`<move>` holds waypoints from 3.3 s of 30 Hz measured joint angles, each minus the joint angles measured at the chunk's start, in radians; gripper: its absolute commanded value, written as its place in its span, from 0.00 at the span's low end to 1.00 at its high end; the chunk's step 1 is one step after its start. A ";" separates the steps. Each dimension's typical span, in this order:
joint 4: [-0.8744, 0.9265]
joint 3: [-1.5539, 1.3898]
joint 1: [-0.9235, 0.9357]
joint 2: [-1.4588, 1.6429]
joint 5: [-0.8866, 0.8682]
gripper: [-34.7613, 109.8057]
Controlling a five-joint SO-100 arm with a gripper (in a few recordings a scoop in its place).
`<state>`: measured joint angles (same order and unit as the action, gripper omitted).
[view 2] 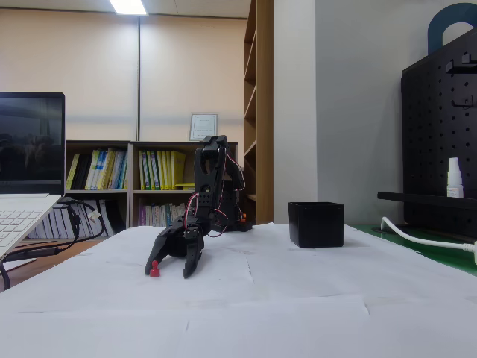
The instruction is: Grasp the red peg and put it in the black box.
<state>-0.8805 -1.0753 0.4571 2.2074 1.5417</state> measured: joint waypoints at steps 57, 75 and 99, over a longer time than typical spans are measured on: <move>1.080 -0.755 -0.302 -0.379 -0.011 0.24; 2.178 -1.213 -0.914 -0.874 -0.187 0.24; 2.582 -0.882 -1.206 -0.726 -0.612 0.24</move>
<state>1.7012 -1.9574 -0.7486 1.4818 0.9296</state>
